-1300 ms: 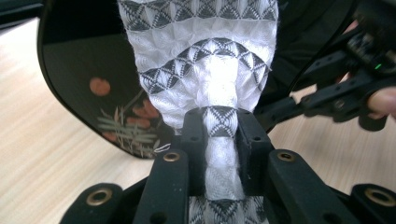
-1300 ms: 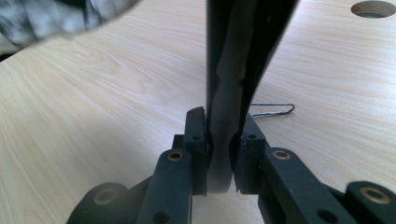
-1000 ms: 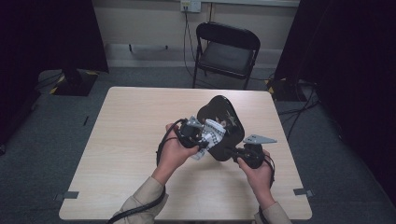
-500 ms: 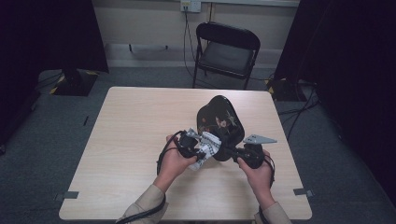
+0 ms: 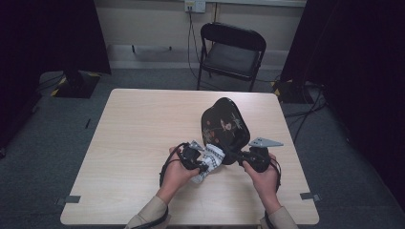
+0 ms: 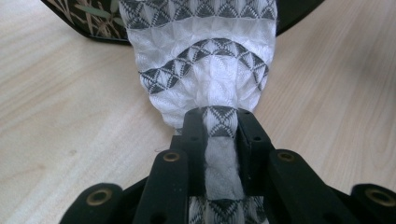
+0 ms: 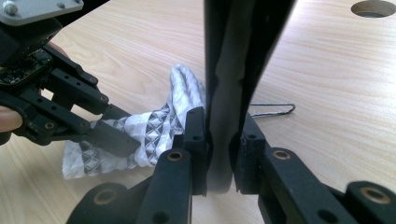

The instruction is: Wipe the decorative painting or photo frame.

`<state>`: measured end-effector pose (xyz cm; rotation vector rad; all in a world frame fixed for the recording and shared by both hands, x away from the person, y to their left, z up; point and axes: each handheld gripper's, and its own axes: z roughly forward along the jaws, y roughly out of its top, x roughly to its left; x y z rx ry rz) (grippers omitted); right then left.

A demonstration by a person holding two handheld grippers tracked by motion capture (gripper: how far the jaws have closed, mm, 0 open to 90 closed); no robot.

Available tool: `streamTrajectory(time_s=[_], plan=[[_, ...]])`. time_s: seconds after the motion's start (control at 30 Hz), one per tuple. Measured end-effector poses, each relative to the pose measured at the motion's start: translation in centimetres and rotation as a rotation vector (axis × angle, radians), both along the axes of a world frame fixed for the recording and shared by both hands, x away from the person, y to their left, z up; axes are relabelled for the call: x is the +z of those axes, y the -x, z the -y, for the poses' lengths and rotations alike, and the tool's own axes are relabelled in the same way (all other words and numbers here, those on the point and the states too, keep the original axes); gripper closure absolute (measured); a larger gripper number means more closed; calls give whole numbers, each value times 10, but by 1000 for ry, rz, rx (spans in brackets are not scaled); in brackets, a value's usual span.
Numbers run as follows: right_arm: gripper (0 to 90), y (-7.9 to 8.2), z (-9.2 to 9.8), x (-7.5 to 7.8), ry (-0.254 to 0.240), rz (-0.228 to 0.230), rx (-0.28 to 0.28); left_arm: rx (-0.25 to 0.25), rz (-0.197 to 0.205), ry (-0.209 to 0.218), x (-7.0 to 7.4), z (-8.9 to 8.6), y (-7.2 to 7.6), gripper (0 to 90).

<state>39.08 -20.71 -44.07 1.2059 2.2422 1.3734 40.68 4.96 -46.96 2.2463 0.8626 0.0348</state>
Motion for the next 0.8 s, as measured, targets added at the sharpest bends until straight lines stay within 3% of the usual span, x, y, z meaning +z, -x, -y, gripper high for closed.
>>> streamTrajectory(time_s=[0.17, 0.3, 0.43, 0.63, 0.8], plan=[[787, 0, 0, 0, -1, -1, -1, -15, -7, -13, -1, -1, 3, 761], [788, 0, 0, 0, -2, -1, -1, -16, 10, -5, 9, -4, 5, 760], [788, 0, 0, 0, -3, -1, -2, -16, 60, 35, 36, -9, 6, 759], [787, 0, -1, 0, 0, -2, -4, -9, 161, 95, 90, -10, -1, 759], [787, 1, -1, 0, -2, -3, -4, -16, 235, 127, 128, -2, -6, 759]])
